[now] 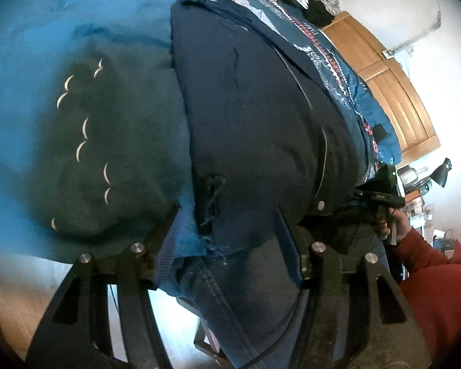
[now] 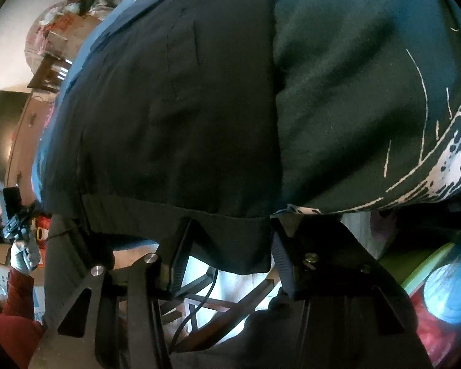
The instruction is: Fold large clothes
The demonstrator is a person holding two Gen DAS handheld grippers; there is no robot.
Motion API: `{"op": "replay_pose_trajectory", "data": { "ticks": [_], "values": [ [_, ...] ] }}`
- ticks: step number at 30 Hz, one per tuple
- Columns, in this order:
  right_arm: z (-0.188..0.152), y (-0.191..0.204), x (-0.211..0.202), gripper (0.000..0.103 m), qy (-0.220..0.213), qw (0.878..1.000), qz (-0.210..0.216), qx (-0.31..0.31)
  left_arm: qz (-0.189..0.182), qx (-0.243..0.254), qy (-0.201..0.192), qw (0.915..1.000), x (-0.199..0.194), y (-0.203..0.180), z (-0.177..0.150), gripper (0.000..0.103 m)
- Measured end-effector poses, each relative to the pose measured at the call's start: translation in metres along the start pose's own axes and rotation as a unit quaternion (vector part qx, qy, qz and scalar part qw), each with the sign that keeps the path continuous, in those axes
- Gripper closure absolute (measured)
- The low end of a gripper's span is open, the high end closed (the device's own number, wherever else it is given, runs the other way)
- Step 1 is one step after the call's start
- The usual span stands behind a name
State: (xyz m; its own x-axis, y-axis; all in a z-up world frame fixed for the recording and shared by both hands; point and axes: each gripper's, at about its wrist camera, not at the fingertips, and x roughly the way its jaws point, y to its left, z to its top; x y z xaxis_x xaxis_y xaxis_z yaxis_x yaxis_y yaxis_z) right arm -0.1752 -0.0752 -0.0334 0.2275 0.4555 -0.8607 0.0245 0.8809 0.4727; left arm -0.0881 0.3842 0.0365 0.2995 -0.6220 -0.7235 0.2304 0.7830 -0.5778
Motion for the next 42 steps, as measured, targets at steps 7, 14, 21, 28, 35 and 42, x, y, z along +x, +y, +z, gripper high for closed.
{"op": "replay_pose_trajectory", "data": {
  "ticks": [7, 14, 21, 28, 35, 42],
  "values": [
    [-0.004, 0.012, -0.006, 0.058, -0.004, 1.000, -0.018, -0.022, -0.007, 0.006, 0.002, 1.0000, 0.001, -0.004, 0.003, 0.079],
    [-0.007, 0.018, -0.010, 0.069, -0.014, 0.999, -0.024, -0.029, -0.015, 0.006, 0.005, 0.9999, 0.003, -0.003, 0.007, 0.080],
    [-0.012, 0.004, -0.016, 0.069, -0.030, 0.999, 0.013, 0.011, -0.023, -0.005, -0.006, 0.9997, -0.004, 0.003, 0.013, 0.084],
    [-0.003, 0.003, -0.005, 0.056, -0.009, 0.999, 0.028, 0.024, -0.038, -0.026, -0.007, 0.9989, 0.013, 0.008, 0.017, 0.063],
    [0.000, 0.016, -0.014, 0.074, -0.012, 1.000, 0.010, 0.002, -0.058, -0.020, -0.017, 0.9980, 0.008, 0.003, 0.019, 0.077],
    [0.002, 0.011, -0.004, 0.062, -0.002, 0.999, 0.017, 0.028, -0.068, -0.014, -0.015, 0.9975, 0.013, 0.006, 0.020, 0.070]
  ]
}}
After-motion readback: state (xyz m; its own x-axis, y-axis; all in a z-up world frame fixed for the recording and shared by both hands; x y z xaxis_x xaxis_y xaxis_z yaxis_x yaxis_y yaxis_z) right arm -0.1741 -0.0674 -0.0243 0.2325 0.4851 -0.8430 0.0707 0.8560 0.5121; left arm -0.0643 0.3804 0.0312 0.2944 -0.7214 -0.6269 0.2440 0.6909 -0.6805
